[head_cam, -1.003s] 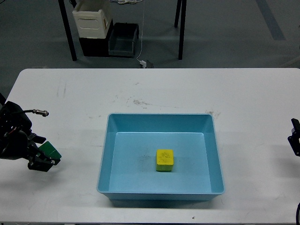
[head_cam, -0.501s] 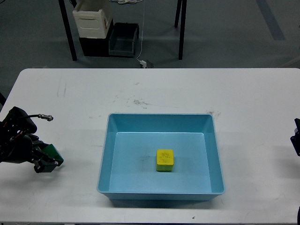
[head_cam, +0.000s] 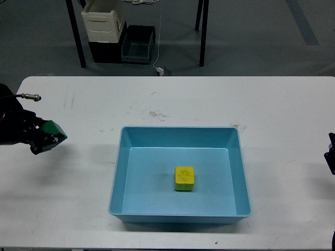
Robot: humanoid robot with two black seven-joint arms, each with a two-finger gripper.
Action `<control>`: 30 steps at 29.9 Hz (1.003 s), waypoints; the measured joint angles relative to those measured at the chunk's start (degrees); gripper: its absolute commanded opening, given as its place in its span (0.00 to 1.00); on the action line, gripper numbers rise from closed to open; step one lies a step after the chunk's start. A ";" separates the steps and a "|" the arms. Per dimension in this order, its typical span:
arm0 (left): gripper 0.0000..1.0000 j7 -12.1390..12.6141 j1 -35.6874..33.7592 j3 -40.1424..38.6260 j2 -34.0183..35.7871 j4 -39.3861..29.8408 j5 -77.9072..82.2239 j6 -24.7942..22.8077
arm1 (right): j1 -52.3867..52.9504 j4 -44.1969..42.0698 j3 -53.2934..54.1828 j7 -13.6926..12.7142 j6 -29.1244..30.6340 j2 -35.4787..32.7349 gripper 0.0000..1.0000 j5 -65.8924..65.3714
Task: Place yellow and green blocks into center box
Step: 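Lift the green cube and lower it into the tray beside the yellow cube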
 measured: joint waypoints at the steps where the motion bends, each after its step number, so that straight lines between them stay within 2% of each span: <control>1: 0.23 0.01 -1.67 0.03 0.21 -0.95 -0.78 -0.02 | 0.00 0.00 0.00 0.00 0.00 0.00 1.00 0.00; 6: 0.23 0.00 -8.93 -0.01 -0.80 -7.93 -3.28 -1.44 | -0.32 0.00 -0.16 0.00 0.18 -0.11 1.00 0.00; 12: 0.24 -0.02 -14.37 0.06 -12.26 -11.12 -3.21 -7.03 | -0.47 -0.01 -0.85 0.00 0.35 -0.16 1.00 0.00; 17: 0.24 0.00 -19.03 2.81 -22.19 -10.01 -1.75 -9.64 | -0.42 -0.15 -0.70 0.00 0.29 -0.12 1.00 -0.08; 23: 0.25 0.00 -24.21 14.77 -30.39 -9.13 -1.25 -9.79 | -0.46 -0.21 -0.55 0.00 0.10 -0.16 1.00 -0.09; 30: 0.30 0.00 -24.24 22.59 -38.15 -0.70 3.47 -9.79 | -0.43 -0.21 -0.35 0.00 0.08 -0.13 1.00 -0.10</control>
